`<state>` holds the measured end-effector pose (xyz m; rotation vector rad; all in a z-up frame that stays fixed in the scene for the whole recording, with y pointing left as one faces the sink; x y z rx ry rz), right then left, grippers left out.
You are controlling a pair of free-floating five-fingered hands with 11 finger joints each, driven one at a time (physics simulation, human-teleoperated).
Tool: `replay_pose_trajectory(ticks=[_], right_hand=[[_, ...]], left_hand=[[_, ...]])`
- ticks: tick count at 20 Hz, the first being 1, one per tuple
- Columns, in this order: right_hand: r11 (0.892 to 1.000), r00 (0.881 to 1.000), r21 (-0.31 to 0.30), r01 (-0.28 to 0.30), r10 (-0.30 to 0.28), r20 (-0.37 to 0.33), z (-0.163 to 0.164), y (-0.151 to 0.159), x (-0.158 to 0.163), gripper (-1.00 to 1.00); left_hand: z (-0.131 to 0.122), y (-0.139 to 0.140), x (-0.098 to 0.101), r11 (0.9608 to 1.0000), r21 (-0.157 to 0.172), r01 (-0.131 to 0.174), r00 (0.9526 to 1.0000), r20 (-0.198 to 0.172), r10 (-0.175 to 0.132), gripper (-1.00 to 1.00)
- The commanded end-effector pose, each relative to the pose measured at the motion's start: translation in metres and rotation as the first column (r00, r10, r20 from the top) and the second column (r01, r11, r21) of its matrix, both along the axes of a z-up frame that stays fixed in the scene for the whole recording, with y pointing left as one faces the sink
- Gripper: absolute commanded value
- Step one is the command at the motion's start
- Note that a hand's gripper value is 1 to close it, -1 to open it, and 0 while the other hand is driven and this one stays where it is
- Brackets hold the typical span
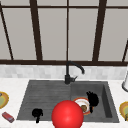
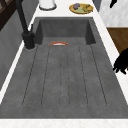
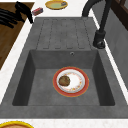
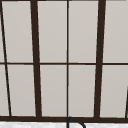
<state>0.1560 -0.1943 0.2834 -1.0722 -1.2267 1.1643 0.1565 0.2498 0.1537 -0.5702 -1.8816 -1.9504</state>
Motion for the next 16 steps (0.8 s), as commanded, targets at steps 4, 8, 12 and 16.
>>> replay_pose_trajectory(ticks=[4, 8, 12, 16], right_hand=[[0.999, 0.997, -0.051, 0.007, -0.003, 0.074, -0.020, 0.023, 0.054, -1.00], [0.998, 0.994, -0.054, 0.017, -0.011, 0.104, -0.030, 0.034, 0.088, -1.00], [0.999, 0.995, -0.044, 0.011, -0.006, 0.102, -0.040, 0.048, 0.121, -1.00], [0.999, 0.990, -0.047, 0.020, -0.014, 0.137, -0.037, 0.053, 0.153, -1.00]], left_hand=[[0.000, 0.000, 0.000, 1.0000, 0.000, -0.001, 1.0000, 0.001, 0.001, 0.00], [0.000, 0.000, 0.000, 1.0000, -0.001, -0.001, 1.0000, 0.002, 0.001, 0.00], [0.000, 0.000, 0.000, 1.0000, -0.001, -0.002, 1.0000, 0.002, 0.002, 0.00], [0.000, 0.000, 0.000, 1.0000, -0.001, -0.002, 1.0000, 0.003, 0.002, 0.00]])
